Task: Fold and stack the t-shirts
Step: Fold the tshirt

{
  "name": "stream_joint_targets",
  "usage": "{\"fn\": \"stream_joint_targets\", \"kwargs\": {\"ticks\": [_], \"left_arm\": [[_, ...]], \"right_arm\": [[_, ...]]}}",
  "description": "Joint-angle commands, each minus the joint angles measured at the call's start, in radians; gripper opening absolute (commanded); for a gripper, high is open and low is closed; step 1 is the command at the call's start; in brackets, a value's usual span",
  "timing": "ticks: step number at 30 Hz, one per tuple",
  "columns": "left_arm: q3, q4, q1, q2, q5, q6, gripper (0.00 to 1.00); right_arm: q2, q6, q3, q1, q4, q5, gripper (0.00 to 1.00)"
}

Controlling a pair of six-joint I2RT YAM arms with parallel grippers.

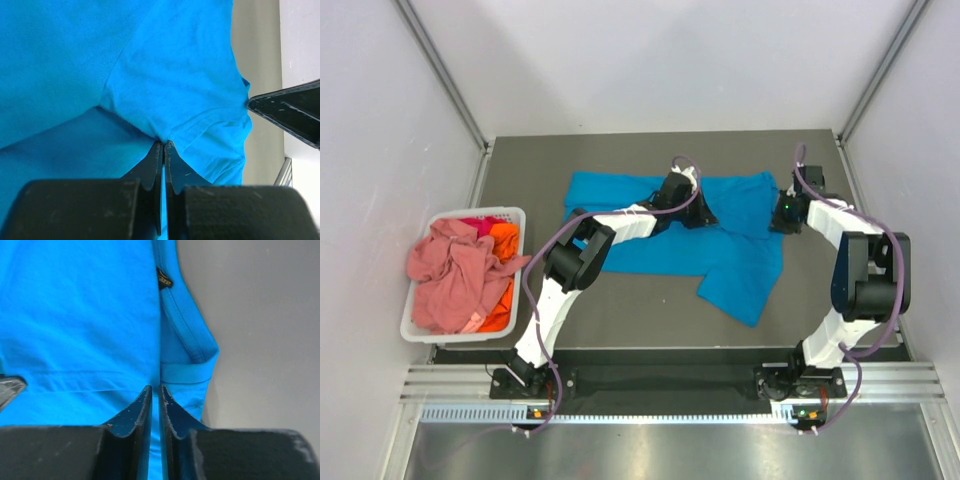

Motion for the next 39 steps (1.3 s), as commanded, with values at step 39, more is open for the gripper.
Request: {"fn": "stream_joint_targets", "kwargs": {"ticks": [39], "left_arm": [[0.103, -0.114, 0.003, -0.022, -0.013, 0.049, 0.00]], "right_arm": [[-0.112, 0.082, -0.068, -0.012, 0.097, -0.004, 0.00]]}}
